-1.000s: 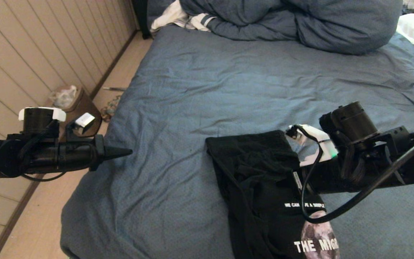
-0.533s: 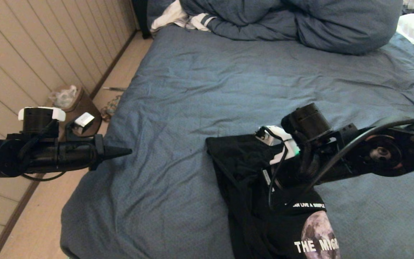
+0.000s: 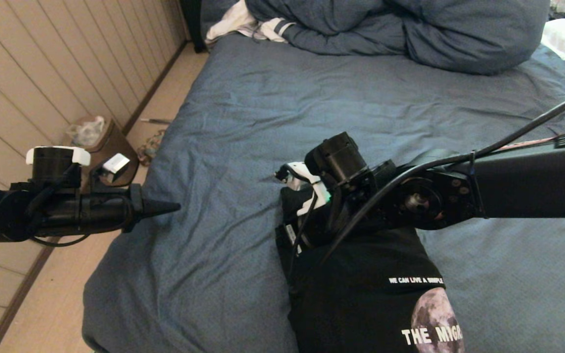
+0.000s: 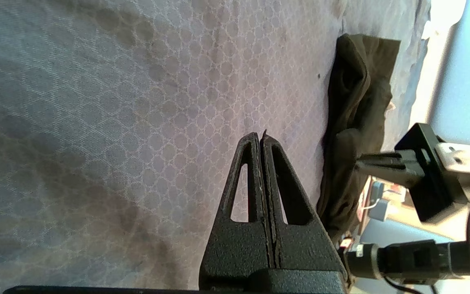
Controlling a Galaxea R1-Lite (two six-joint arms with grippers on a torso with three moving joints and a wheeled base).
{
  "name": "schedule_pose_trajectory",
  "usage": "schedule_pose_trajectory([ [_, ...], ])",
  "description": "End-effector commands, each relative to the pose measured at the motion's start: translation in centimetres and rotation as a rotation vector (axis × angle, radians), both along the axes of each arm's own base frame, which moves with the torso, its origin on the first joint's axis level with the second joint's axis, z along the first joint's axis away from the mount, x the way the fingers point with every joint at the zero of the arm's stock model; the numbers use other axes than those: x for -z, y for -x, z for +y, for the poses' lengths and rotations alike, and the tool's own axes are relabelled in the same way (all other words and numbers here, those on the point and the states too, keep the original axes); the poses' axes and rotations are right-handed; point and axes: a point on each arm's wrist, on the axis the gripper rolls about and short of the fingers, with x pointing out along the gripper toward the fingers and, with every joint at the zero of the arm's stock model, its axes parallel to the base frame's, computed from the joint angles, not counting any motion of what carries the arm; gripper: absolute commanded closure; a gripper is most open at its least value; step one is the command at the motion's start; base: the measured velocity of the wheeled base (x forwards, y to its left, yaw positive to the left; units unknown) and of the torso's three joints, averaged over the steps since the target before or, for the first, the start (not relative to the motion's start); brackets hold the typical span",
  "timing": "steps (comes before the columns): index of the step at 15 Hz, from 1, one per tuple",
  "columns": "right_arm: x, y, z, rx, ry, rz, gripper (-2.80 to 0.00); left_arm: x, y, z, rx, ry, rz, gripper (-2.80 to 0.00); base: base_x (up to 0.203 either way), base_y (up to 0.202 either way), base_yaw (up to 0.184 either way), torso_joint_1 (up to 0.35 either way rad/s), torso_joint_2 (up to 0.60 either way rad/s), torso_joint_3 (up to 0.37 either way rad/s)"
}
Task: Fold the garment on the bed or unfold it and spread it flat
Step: Fold the black T-shirt
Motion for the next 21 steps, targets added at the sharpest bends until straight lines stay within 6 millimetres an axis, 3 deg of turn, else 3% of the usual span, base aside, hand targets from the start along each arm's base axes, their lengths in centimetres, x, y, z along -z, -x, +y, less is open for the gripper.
schedule_pose_trajectory([
  [1, 0.7, 0.2, 1.4, -0.032, 0.008, 0.009, 0.00, 0.1, 0.0, 0.0, 0.003, 0.003, 0.003, 0.00, 0.000, 0.000, 0.000, 0.000, 0.00, 0.000],
  [4, -0.6, 0.8, 0.5, -0.023, -0.011, -0.011, 0.00, 0.2, -0.1, 0.0, 0.004, 0.004, 0.006, 0.00, 0.000, 0.000, 0.000, 0.000, 0.00, 0.000],
  [6, -2.4, 1.4, -1.6, 0.006, -0.036, -0.038, 0.00, 0.3, -0.1, 0.0, 0.004, 0.004, 0.007, 0.00, 0.000, 0.000, 0.000, 0.000, 0.00, 0.000],
  [9, -5.2, 2.3, -6.9, 0.109, -0.065, -0.078, 0.00, 0.3, -0.1, -0.1, 0.009, 0.002, 0.008, 0.00, 0.000, 0.000, 0.000, 0.000, 0.00, 0.000],
  [11, -6.0, 3.2, -11.1, 0.215, -0.038, -0.031, 0.00, 0.3, 0.0, -0.3, 0.015, 0.002, 0.010, 0.00, 0.000, 0.000, 0.000, 0.000, 0.00, 0.000],
  [14, -4.9, 6.3, -14.4, 0.280, 0.054, 0.110, 0.00, 0.4, 0.1, -0.6, 0.025, 0.002, 0.016, 0.00, 0.000, 0.000, 0.000, 0.000, 0.00, 0.000],
  [21, 1.1, 10.1, -16.6, 0.248, 0.269, 0.361, 0.00, 0.4, 0.4, -0.8, 0.029, 0.002, 0.016, 0.00, 0.000, 0.000, 0.000, 0.000, 0.00, 0.000],
])
